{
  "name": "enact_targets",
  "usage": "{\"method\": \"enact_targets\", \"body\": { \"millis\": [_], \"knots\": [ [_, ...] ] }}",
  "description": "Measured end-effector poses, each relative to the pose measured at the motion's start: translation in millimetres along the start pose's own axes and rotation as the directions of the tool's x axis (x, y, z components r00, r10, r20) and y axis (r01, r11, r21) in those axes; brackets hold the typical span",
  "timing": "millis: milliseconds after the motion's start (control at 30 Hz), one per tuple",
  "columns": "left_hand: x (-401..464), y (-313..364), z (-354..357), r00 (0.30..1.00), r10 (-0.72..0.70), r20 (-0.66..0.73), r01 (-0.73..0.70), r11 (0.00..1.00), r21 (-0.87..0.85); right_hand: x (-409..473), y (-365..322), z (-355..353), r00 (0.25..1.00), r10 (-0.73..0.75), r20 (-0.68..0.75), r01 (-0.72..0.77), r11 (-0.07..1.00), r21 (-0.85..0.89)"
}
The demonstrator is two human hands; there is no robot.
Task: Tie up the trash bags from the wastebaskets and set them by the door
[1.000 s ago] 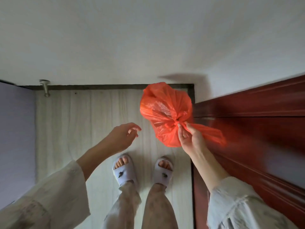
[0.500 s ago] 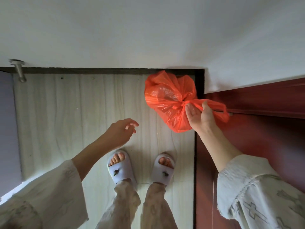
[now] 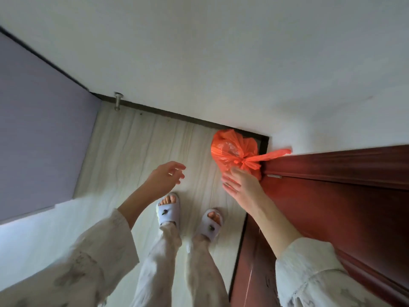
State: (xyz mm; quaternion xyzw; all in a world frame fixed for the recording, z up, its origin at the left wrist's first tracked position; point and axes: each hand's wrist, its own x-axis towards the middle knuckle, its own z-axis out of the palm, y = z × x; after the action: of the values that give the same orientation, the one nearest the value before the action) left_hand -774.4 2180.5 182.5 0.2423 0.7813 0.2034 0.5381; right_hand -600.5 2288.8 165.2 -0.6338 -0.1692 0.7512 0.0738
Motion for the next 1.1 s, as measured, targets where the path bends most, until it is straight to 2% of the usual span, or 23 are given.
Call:
{"method": "enact_targets", "body": {
  "millis": [167, 333, 433, 533, 667, 900, 1100],
  "knots": [
    [-133.9, -4.5, -36.4, 0.987, -0.056, -0.151, 0.016, 0.968, -0.251, -130.9, 8.9, 46.7, 0.977, -0.028, 0.21, 0.102, 0.931, -0.35],
    [-251.2, -42.1, -63.3, 0.933, -0.123, -0.34, -0.05, 0.888, -0.458, -215.7, 20.1, 99.0, 0.927, -0.059, 0.371, 0.3, 0.71, -0.637],
    [-317.3, -66.6, -81.6, 0.896, -0.146, -0.42, -0.108, 0.845, -0.524, -262.5, 35.9, 146.2, 0.873, -0.06, 0.485, 0.437, 0.538, -0.721],
    [-378.4, -95.9, -109.9, 0.843, -0.164, -0.512, -0.17, 0.822, -0.543, -310.8, 69.8, 195.0, 0.804, -0.006, 0.595, 0.542, 0.421, -0.727],
    [-464.9, -146.5, -151.4, 0.736, -0.184, -0.652, -0.279, 0.795, -0.539, -381.2, 138.3, 255.5, 0.7, 0.086, 0.709, 0.667, 0.274, -0.693],
    [-617.8, -265.3, -198.3, 0.554, -0.27, -0.787, -0.376, 0.763, -0.526, -497.5, 287.6, 357.0, 0.512, 0.258, 0.819, 0.811, 0.169, -0.56],
    [-696.8, -356.6, -230.7, 0.43, -0.37, -0.824, -0.39, 0.747, -0.539, -555.2, 399.2, 441.6, 0.39, 0.412, 0.823, 0.895, 0.042, -0.445]
  ]
}}
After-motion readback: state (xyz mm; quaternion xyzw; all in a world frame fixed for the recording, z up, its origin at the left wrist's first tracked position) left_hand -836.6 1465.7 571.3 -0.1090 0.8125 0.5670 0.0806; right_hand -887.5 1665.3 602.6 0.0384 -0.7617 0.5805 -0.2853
